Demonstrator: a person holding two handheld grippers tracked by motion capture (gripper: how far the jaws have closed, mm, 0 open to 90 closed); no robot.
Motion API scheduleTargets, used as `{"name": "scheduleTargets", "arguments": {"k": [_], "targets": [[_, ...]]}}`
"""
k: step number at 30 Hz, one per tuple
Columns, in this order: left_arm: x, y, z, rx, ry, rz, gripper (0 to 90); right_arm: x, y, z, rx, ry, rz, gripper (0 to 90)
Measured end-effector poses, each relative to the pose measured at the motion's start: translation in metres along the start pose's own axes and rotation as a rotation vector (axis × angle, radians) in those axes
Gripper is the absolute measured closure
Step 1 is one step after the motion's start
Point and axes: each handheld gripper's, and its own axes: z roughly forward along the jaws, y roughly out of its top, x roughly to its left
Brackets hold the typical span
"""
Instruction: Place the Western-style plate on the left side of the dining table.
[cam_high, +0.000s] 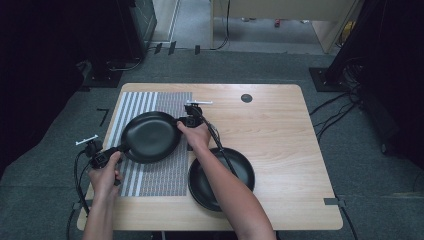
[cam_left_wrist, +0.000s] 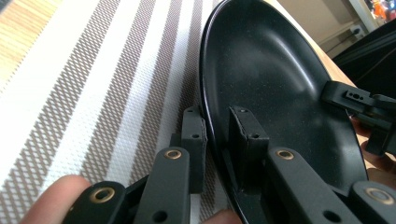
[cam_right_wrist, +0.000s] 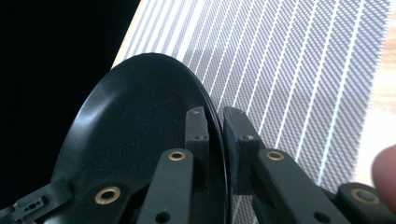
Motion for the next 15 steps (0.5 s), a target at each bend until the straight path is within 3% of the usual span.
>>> {"name": "scheduleTargets", "arguments": {"k": [15], "targets": [[0.004,0.004,0.016,-0.006,0.033,0.002,77.4,-0.013,0.011,0.026,-0.002,0.003,-0.007,80.2]]}}
